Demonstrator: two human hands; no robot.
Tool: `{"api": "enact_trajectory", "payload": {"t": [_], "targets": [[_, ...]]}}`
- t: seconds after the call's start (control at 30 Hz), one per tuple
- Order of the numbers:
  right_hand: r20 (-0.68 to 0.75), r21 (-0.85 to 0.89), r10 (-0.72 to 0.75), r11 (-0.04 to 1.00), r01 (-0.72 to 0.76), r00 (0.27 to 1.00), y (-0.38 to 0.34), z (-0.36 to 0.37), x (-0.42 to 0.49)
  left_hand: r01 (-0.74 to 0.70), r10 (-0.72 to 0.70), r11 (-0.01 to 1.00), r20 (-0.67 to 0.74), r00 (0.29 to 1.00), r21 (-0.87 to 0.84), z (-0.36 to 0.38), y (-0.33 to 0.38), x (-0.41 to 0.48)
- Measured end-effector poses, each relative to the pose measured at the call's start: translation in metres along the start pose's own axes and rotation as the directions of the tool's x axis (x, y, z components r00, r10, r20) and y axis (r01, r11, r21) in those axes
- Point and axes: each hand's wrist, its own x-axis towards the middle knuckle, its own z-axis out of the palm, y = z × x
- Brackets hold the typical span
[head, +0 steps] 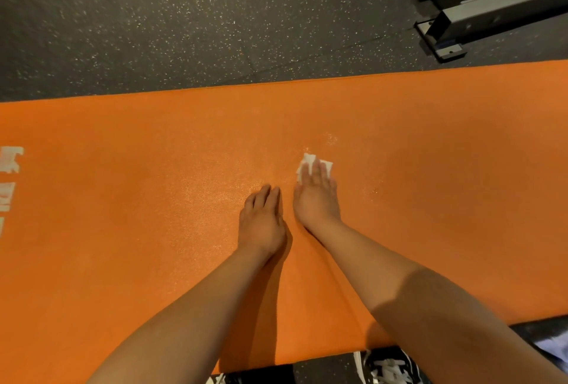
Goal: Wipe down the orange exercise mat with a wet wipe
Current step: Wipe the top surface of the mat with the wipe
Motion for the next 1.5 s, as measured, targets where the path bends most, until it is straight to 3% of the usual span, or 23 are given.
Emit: {"api": "enact_trajectory", "payload": {"t": [0.1, 0.17, 0.27, 0.33, 0.37, 0.47, 0.53, 0.57, 0.6, 0.67, 0.73, 0.77, 0.83, 0.93, 1.0, 1.13, 1.2, 1.3, 1.4, 1.5], "targets": [[0.101, -0.039, -0.29, 0.955, 0.295, 0.952, -0.018, 0.014, 0.0, 0.067, -0.068, 0.996, -0.024, 0.997, -0.054, -0.008, 0.001, 0.013], [0.097, -0.105, -0.331, 0.934, 0.34, 0.939, -0.006, 0.01, 0.005, 0.067, -0.068, 0.997, -0.049, 0.996, -0.03, -0.009, -0.001, 0.018], [-0.013, -0.055, -0.046, 0.997, 0.045, 0.999, 0.02, -0.005, 0.012, 0.051, -0.049, 0.997, -0.027, 0.998, 0.064, -0.002, 0.0, 0.015], [-0.057, 0.021, 0.149, 0.989, -0.148, 0.987, 0.028, -0.009, 0.01, 0.06, -0.059, 0.994, -0.01, 0.998, 0.087, 0.003, 0.002, 0.014], [-0.064, 0.024, 0.169, 0.985, -0.168, 0.983, 0.024, -0.006, 0.007, 0.067, -0.067, 0.994, -0.008, 0.998, 0.083, 0.004, 0.002, 0.014], [0.013, 0.002, -0.063, 0.998, 0.063, 0.998, 0.003, 0.006, -0.011, 0.086, -0.086, 0.995, -0.003, 0.996, 0.053, 0.005, 0.004, 0.015], [0.09, -0.071, -0.263, 0.96, 0.27, 0.961, 0.001, 0.01, -0.019, 0.093, -0.093, 0.995, 0.0, 0.996, 0.035, 0.005, 0.006, 0.014], [0.1, -0.098, -0.296, 0.947, 0.306, 0.95, 0.005, 0.008, -0.017, 0.097, -0.097, 0.995, 0.0, 0.995, 0.031, 0.004, 0.007, 0.013], [0.088, -0.115, -0.271, 0.953, 0.28, 0.958, 0.012, 0.003, -0.013, 0.099, -0.099, 0.995, 0.0, 0.995, 0.033, 0.002, 0.008, 0.013], [0.024, -0.082, -0.072, 0.994, 0.074, 0.997, 0.026, -0.007, -0.006, 0.097, -0.097, 0.994, 0.004, 0.995, 0.053, 0.0, 0.008, 0.014], [-0.017, 0.007, 0.127, 0.992, -0.127, 0.992, 0.032, -0.012, -0.001, 0.096, -0.097, 0.993, 0.011, 0.995, 0.064, -0.003, 0.009, 0.013], [-0.019, 0.03, 0.152, 0.988, -0.151, 0.988, 0.029, -0.011, 0.002, 0.097, -0.098, 0.993, 0.009, 0.995, 0.067, -0.004, 0.009, 0.013], [0.01, 0.025, 0.049, 0.998, -0.05, 0.999, 0.012, -0.007, 0.005, 0.1, -0.099, 0.993, -0.011, 0.995, 0.064, -0.005, 0.009, 0.016], [0.067, -0.072, -0.268, 0.959, 0.273, 0.961, -0.008, 0.002, 0.008, 0.079, -0.076, 0.997, -0.112, 0.991, 0.022, -0.014, 0.005, 0.03], [0.057, -0.134, -0.323, 0.935, 0.328, 0.945, -0.003, 0.003, 0.017, 0.07, -0.064, 0.997, -0.154, 0.986, 0.036, -0.019, -0.001, 0.044], [-0.061, -0.072, 0.014, 0.997, -0.018, 0.998, 0.016, -0.014, 0.051, 0.117, -0.112, 0.991, -0.074, 0.991, 0.071, -0.015, -0.006, 0.063], [-0.081, -0.017, 0.092, 0.995, -0.093, 0.992, 0.009, -0.017, 0.06, 0.112, -0.106, 0.992, -0.093, 0.99, 0.057, -0.011, -0.007, 0.065], [-0.023, -0.009, -0.085, 0.996, 0.085, 0.996, -0.018, -0.007, 0.052, 0.1, -0.101, 0.995, -0.107, 0.989, -0.018, -0.006, -0.011, 0.063], [0.051, -0.055, -0.315, 0.947, 0.317, 0.948, -0.026, -0.001, 0.045, 0.078, -0.083, 0.996, -0.132, 0.988, -0.046, -0.003, -0.013, 0.063], [0.029, -0.117, -0.284, 0.951, 0.286, 0.958, -0.009, -0.006, 0.049, 0.068, -0.069, 0.998, -0.127, 0.989, -0.016, -0.001, -0.018, 0.062]]}}
